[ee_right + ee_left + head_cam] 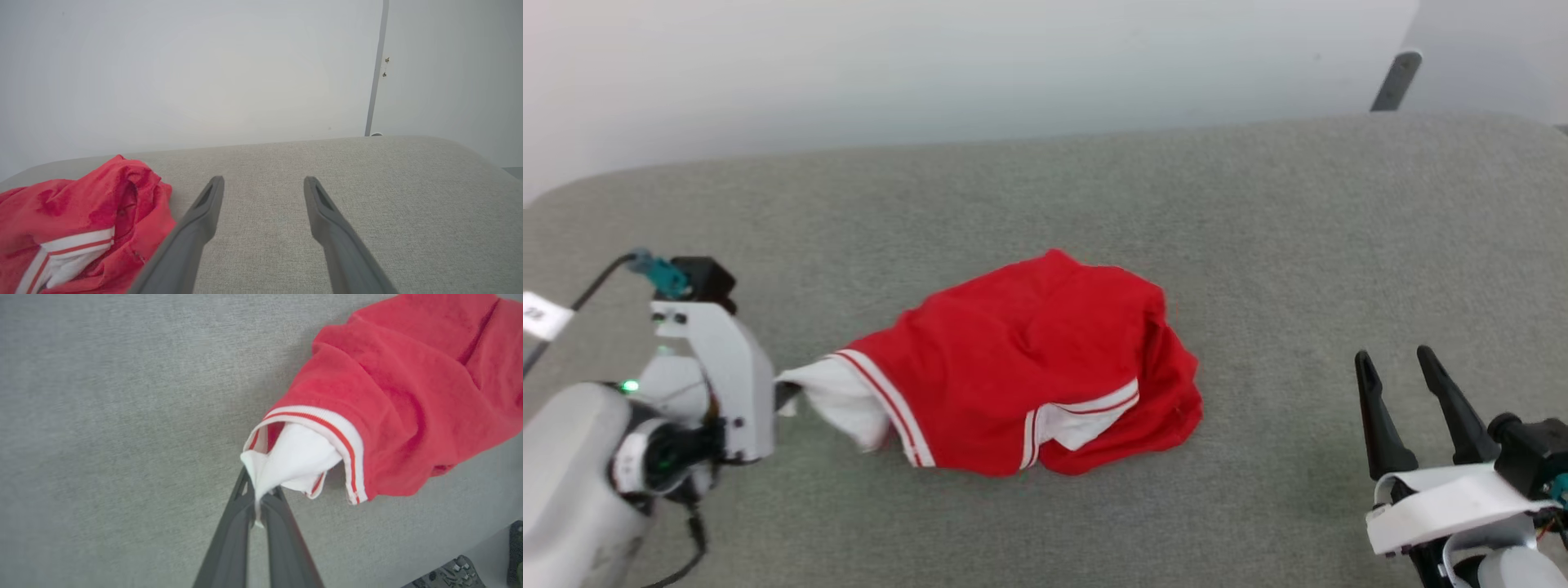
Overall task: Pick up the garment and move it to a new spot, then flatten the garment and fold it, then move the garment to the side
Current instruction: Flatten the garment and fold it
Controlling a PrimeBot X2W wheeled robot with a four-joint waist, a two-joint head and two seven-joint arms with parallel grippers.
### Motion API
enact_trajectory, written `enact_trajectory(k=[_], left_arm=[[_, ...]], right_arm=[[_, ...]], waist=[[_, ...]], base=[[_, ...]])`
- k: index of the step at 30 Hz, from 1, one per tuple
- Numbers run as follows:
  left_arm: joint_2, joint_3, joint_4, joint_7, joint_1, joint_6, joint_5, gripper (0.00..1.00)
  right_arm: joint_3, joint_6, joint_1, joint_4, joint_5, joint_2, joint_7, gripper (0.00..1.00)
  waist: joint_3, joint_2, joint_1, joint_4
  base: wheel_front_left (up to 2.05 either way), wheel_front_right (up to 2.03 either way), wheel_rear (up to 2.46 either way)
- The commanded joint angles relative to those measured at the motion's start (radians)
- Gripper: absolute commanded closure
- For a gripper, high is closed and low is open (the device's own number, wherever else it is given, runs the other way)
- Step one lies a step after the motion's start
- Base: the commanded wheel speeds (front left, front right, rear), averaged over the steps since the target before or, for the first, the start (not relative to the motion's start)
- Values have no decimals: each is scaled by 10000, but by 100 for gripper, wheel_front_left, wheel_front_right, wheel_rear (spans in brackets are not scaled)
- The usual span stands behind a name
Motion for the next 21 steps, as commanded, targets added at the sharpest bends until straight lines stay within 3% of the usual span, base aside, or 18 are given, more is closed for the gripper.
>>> enact_trajectory(k=[1,8,13,16,21], left_arm=[[288,65,-190,-56,204,150,183,100],[1574,130,-445,-413,1043,510,846,100],[1942,89,-143,-816,1577,595,1133,100],[1895,-9,116,-1202,1752,445,1298,100],[1339,-75,888,-1604,2038,281,1017,100]], right_arm=[[-16,4,171,-28,-24,-40,20,0],[30,4,378,-165,-31,-71,194,0],[51,4,479,-258,-17,-104,290,0],[60,4,468,-293,-13,-104,318,0],[80,4,384,-336,17,-94,367,0]], waist=[[-296,0,0,305],[-592,0,0,618],[-622,0,0,684],[-578,0,0,696],[-514,0,0,669]], base=[[0,0,0],[0,0,0],[0,0,0],[0,0,0],[0,0,0]])
